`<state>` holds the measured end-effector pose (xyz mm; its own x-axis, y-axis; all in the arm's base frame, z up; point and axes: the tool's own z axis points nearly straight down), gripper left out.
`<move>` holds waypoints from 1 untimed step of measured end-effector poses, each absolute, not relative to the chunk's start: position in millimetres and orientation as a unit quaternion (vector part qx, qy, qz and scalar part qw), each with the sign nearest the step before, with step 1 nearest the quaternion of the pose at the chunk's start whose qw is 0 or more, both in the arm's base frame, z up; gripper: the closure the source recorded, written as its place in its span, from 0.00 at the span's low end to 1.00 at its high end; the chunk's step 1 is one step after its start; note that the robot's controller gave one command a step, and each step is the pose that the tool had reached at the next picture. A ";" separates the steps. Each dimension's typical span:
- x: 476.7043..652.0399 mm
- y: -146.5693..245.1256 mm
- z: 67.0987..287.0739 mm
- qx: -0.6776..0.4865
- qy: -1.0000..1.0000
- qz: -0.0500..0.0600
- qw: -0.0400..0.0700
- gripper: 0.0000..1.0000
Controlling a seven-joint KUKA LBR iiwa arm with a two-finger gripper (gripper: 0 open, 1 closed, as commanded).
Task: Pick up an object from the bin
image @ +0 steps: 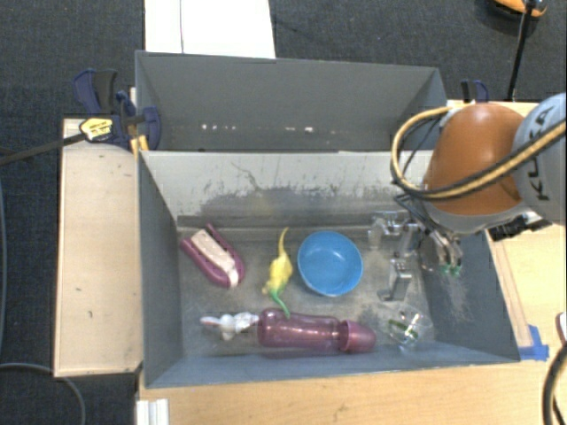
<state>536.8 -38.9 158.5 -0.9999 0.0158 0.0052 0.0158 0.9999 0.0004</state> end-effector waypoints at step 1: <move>538.4 -38.8 163.0 -0.007 -1.000 0.000 -0.001 0.00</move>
Offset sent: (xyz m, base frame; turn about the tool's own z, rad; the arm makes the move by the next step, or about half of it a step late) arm -0.0164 0.0600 -0.0680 -0.0286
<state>538.4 -38.8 163.0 -0.9999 0.0147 -0.0027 0.0147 0.9999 0.0001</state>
